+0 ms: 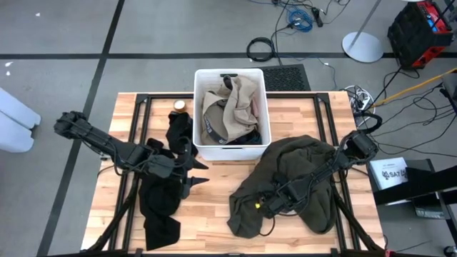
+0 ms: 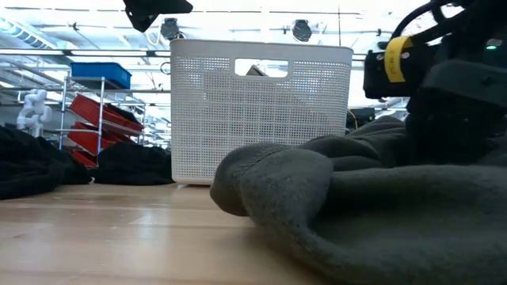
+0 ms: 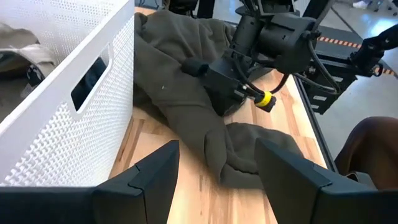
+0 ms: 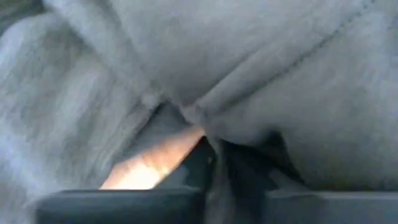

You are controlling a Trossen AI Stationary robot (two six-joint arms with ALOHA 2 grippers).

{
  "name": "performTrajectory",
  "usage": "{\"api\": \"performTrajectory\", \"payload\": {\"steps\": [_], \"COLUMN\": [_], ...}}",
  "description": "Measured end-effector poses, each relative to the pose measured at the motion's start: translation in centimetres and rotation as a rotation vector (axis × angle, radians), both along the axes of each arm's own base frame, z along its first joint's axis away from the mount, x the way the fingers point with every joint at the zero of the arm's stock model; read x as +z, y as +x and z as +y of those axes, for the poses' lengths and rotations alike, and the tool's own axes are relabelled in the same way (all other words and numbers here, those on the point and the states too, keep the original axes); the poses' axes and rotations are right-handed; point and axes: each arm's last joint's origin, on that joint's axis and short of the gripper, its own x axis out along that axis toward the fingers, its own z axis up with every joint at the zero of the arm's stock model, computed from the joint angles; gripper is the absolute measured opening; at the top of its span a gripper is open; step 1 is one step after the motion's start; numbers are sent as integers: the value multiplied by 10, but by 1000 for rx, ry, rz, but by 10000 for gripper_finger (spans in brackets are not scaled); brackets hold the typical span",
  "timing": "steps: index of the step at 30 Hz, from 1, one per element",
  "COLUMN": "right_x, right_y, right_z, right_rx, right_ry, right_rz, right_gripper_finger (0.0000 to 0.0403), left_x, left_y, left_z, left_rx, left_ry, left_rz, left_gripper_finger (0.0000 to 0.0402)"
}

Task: Fold laundry
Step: Fold the black jacket into the white laundry bin

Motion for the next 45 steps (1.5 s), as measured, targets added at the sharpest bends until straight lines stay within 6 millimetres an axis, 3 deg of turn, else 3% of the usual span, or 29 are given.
{"api": "performTrajectory", "payload": {"steps": [3, 7, 14, 17, 24, 30, 33, 37, 41, 45], "right_x": [7, 38, 140, 193, 290, 349, 369, 382, 390, 389], "right_y": [-1, 0, 18, 17, 1, -23, -42, -64, -72, -75], "right_z": [1, 6, 24, 25, 16, 1, -10, -25, -28, -30], "right_rx": [21, 80, 256, 325, 392, 391, 329, 169, 127, 108], "right_ry": [20, 52, 81, 114, 211, 298, 367, 445, 507, 507], "right_rz": [23, 55, -157, -243, -336, -405, -376, -291, -319, -301], "right_gripper_finger": [11, 3, 1, 1, 0, 0, 0, 0, 0, 0], "left_x": [0, 0, 0, 0, 1, 3, -2, -16, -39, -60], "left_y": [0, 0, 0, 0, 0, 6, 11, 21, 35, 56], "left_z": [0, 0, 0, -1, -3, -8, -11, -15, -21, -31], "left_rx": [0, 0, -8, -14, -35, -106, -144, -171, -220, -305], "left_ry": [-1, 0, -5, -7, -20, -26, -3, 67, 189, 358], "left_rz": [-1, -1, 0, 1, -10, -58, -51, -9, 52, 7], "left_gripper_finger": [219, 219, 219, 219, 219, 219, 219, 219, 219, 219]}}
